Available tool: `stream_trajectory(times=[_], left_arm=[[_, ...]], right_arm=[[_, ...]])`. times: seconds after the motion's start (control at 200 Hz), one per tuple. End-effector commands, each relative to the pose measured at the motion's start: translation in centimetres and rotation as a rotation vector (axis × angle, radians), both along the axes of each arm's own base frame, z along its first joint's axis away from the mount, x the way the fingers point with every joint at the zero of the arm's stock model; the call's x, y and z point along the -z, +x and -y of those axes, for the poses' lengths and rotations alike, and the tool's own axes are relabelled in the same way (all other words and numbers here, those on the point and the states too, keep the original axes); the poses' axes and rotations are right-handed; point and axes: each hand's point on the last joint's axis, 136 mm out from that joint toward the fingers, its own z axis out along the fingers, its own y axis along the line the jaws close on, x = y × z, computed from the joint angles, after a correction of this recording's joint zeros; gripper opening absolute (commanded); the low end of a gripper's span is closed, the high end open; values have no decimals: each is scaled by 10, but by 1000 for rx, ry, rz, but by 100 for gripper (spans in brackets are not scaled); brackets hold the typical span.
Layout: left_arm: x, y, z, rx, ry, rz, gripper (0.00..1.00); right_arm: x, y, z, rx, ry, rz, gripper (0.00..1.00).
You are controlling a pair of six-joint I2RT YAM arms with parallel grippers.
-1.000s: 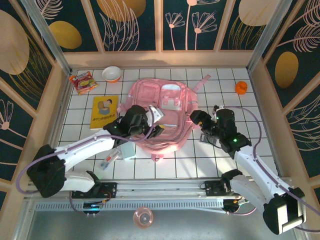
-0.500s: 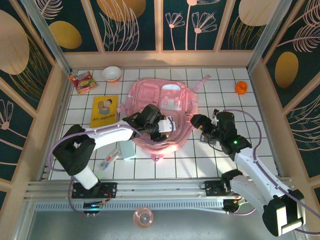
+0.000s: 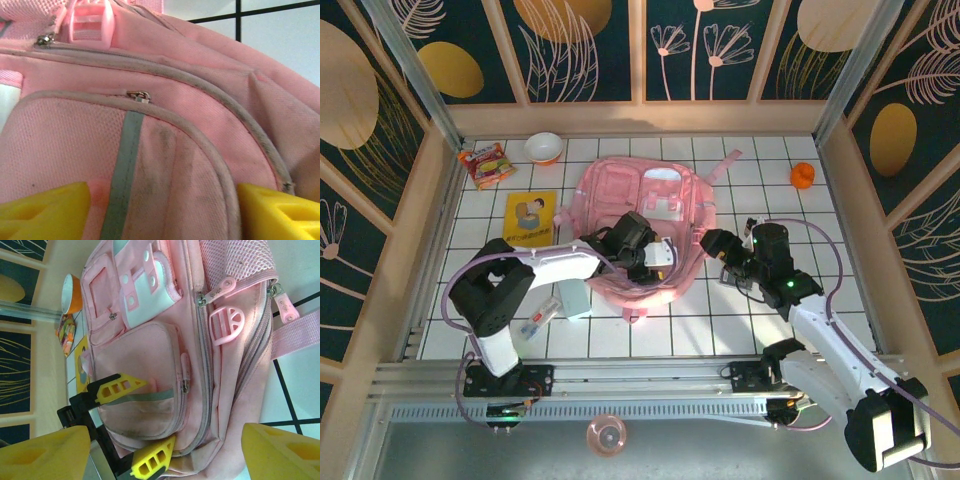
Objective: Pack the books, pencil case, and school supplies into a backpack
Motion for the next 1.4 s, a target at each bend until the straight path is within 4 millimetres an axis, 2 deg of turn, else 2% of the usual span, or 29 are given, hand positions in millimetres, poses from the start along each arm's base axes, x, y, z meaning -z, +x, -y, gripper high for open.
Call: stream_trajectory(times=[0.0,0.06,0.125,0.15,0.235,0.43,0.631,0.741,0.851,1.041,1.236,1.396], left_arm=[[9,23,-14,-81,52,106,57],[-4,21,-13,-101,-6,118,42],[-23,18,-10,-117,-90,118,20],[-40,16,-8,-120,-141,128,13],[-70,9,-4,-123,-248,109,0],[-120,-8,-5,-67,-388,53,0],[-178,-1,-33,-53,-547,46,0],[-196,-2,-45,-32,-581,58,0],[-210,-1,-54,-18,-613,57,0],[-230,5,-65,-2,-651,75,0],[-235,9,-68,11,-656,81,0],[-230,8,-67,23,-655,63,0]], right_arm=[[0,1,3,-6,-33,22,79],[1,2,8,12,-54,30,79],[-2,4,13,33,-78,61,79],[-4,5,15,36,-89,78,79],[-13,9,21,44,-134,152,79],[-44,18,28,-20,-312,395,78],[-63,26,21,-211,-529,658,75],[-59,33,19,-313,-563,721,75],[-50,44,25,-387,-554,747,75],[-21,46,20,-591,-647,841,71],[4,49,9,-779,-668,885,68],[10,54,-3,-834,-630,920,66]])
